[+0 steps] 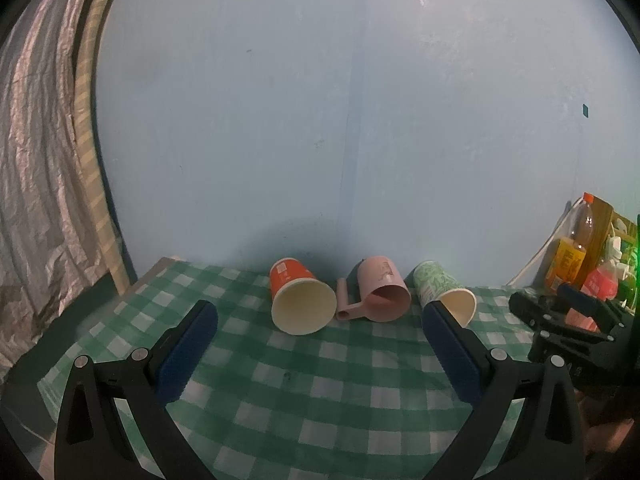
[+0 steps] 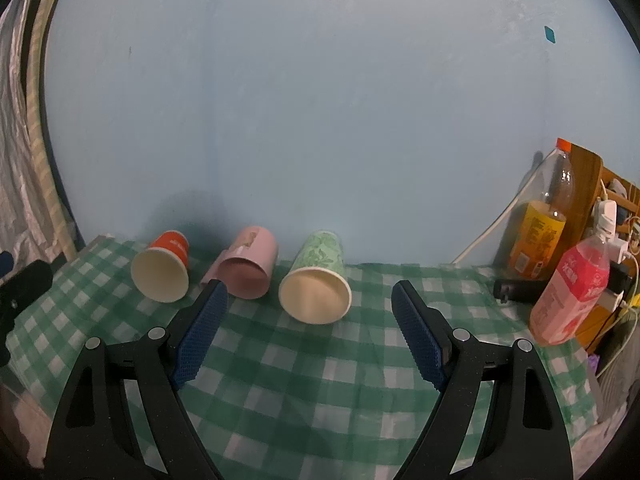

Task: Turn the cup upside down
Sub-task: 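Move the right tool toward the pink mug and open its fingers around it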

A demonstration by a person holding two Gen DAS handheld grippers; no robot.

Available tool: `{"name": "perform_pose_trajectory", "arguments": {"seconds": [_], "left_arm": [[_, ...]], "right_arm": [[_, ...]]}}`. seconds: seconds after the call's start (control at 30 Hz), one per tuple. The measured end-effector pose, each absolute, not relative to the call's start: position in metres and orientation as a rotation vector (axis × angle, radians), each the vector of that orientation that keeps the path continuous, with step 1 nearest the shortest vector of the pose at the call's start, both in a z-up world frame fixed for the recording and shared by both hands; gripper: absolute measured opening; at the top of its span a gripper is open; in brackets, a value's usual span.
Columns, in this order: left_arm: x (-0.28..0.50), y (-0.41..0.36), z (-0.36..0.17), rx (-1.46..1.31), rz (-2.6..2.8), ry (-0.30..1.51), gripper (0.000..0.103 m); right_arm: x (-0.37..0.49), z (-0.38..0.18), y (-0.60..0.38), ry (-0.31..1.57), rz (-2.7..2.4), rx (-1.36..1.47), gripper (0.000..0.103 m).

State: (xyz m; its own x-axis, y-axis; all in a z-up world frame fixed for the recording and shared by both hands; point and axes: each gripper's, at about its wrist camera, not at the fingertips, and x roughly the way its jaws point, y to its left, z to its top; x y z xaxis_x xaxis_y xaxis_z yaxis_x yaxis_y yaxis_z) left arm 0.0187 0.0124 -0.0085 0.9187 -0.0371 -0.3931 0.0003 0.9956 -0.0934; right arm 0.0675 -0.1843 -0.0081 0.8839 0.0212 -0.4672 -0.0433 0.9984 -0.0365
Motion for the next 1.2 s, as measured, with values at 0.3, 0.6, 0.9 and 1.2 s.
{"name": "perform_pose_trajectory", "arguments": {"seconds": [0.3,0.6,0.9,1.2], "left_arm": [[0.073,-0.005,0.017,0.011,-0.071,0.491,0.103],[0.153,-0.028,0.023,0.073,-0.116,0.683,0.103],[0.234,-0.037,0.009,0.002,-0.112,0.845,0.103],[0.291,-0.060,-0.027,-0.025,-0.129,1.021,0.103]], "right_arm": [[0.106,0.007,-0.193,0.603,0.194,0.044,0.086],[0.189,0.024,-0.194,0.763,0.308,0.122,0.086],[0.271,0.013,-0.206,0.986,0.372,0.296,0.086],[0.319,-0.009,-0.206,1.164,0.359,0.321,0.086]]}}
